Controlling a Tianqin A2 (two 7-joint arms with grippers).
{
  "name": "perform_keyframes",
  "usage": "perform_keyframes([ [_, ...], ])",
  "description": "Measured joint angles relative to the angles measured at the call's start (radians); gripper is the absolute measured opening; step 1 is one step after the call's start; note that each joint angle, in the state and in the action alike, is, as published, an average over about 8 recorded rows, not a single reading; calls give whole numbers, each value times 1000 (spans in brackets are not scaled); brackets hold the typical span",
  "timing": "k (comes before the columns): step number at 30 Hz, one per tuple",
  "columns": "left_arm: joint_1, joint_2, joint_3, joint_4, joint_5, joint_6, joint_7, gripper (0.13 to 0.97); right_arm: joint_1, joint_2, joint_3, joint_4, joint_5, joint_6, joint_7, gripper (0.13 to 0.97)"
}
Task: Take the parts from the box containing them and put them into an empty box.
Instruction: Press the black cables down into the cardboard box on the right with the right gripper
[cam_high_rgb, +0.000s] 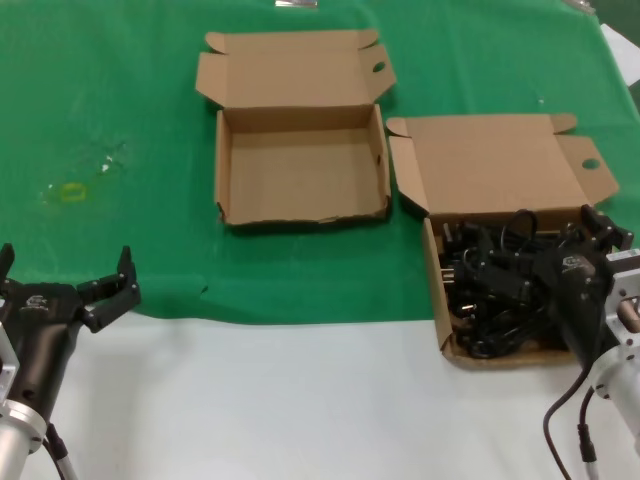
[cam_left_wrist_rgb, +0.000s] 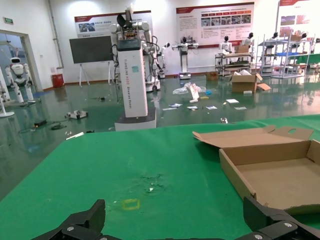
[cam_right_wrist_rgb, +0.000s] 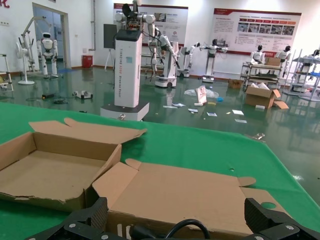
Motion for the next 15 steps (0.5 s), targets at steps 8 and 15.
perform_keyframes([
  [8,0,0,0,0,0,0,0,918,1,1,0,-1,0,-2,0,966],
  [15,0,0,0,0,0,0,0,881,14,17,3,-13,3,-25,2,966],
])
